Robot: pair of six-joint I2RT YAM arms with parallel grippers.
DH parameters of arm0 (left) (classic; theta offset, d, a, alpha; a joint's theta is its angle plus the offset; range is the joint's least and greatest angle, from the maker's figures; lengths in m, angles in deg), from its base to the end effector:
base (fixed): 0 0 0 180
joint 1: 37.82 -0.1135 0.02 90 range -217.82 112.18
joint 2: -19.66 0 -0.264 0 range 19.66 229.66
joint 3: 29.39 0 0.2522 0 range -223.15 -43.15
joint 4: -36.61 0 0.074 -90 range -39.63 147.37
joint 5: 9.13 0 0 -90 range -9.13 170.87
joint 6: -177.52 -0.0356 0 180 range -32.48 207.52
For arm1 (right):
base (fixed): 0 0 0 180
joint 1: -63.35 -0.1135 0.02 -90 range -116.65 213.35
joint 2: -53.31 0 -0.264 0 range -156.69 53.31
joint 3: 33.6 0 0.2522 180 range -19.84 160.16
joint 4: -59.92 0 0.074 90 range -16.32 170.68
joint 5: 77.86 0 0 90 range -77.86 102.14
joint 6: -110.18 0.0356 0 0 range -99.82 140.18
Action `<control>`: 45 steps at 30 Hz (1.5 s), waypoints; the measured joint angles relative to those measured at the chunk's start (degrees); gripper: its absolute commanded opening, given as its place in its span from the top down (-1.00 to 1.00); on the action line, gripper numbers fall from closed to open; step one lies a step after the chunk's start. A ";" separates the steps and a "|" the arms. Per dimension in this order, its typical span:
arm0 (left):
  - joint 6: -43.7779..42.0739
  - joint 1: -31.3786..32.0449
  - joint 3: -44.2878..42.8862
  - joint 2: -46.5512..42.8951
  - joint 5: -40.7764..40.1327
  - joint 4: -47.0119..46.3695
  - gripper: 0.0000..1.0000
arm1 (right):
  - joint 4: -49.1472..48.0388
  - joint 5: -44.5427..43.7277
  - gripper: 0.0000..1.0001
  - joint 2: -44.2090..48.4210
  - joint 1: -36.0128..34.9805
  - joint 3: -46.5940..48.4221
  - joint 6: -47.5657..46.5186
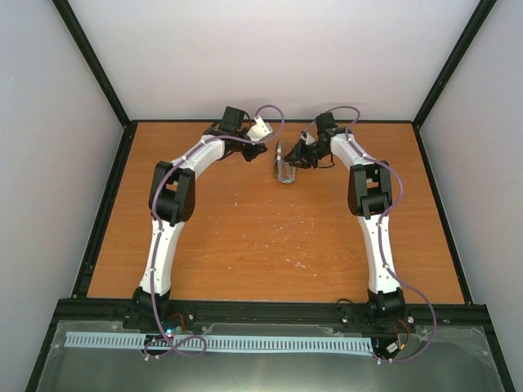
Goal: Organize the sunglasses
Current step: Place the sunglasses in the sunglasses case.
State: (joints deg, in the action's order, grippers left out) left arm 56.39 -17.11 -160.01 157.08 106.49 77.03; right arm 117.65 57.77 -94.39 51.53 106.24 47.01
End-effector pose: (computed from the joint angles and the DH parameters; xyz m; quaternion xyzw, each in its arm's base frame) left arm 0.4967 -0.2043 0.1844 0.4696 0.7813 -0.1733 0.3729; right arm 0.5173 0.1343 0.1300 0.0364 0.9039 0.4221 0.0585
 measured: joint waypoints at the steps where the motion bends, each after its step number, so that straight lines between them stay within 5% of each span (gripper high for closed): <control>1: 0.11 0.09 0.00 0.00 0.13 -0.02 0.65 | 0.26 -0.22 0.47 0.15 0.04 0.02 -0.15; 13: 0.20 0.96 0.00 0.00 0.33 0.15 0.65 | 2.40 -2.03 0.34 1.33 0.22 0.02 -1.55; 27: 0.63 2.86 0.00 0.00 0.28 -0.07 0.66 | 4.22 -3.06 0.43 4.28 0.98 0.02 -3.08; 36: 0.63 3.08 1.18 -0.02 -0.15 -0.28 0.66 | 2.69 -8.24 0.80 9.25 2.23 -7.96 -2.78; 45: 0.63 3.13 1.42 -0.02 -0.37 -0.46 0.66 | 1.97 -13.60 0.90 10.67 3.87 -10.78 -2.36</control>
State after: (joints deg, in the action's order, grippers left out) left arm 57.02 -13.98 -158.59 157.06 106.12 76.57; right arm 119.62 44.18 -83.72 55.40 95.46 44.65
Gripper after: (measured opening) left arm 0.172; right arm 0.055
